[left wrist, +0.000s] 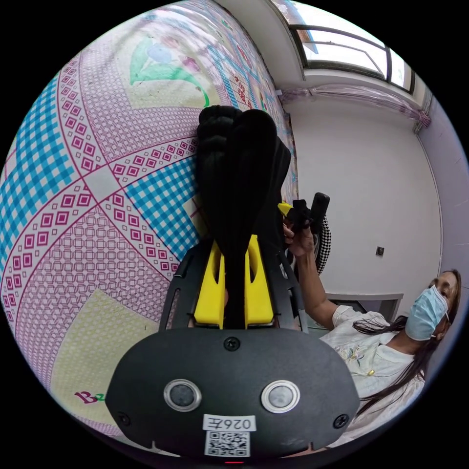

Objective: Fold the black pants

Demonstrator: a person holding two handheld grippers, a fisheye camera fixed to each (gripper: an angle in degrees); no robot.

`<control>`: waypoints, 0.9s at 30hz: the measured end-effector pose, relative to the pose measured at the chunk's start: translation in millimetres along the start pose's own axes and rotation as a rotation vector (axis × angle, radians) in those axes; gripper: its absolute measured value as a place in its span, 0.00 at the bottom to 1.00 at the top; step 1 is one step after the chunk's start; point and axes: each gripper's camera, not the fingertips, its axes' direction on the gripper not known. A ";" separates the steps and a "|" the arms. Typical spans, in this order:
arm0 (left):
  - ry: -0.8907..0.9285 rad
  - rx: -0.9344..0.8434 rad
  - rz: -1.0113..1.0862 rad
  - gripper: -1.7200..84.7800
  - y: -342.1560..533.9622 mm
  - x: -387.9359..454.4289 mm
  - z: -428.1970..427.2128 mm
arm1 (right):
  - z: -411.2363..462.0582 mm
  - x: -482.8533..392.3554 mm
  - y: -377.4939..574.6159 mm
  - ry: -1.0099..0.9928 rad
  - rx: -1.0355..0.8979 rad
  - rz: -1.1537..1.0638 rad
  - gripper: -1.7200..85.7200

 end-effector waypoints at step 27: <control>-0.401 0.195 0.256 0.09 233.8 232.5 -29.5 | 193.3 -153.2 90.3 0.514 0.219 -0.475 0.04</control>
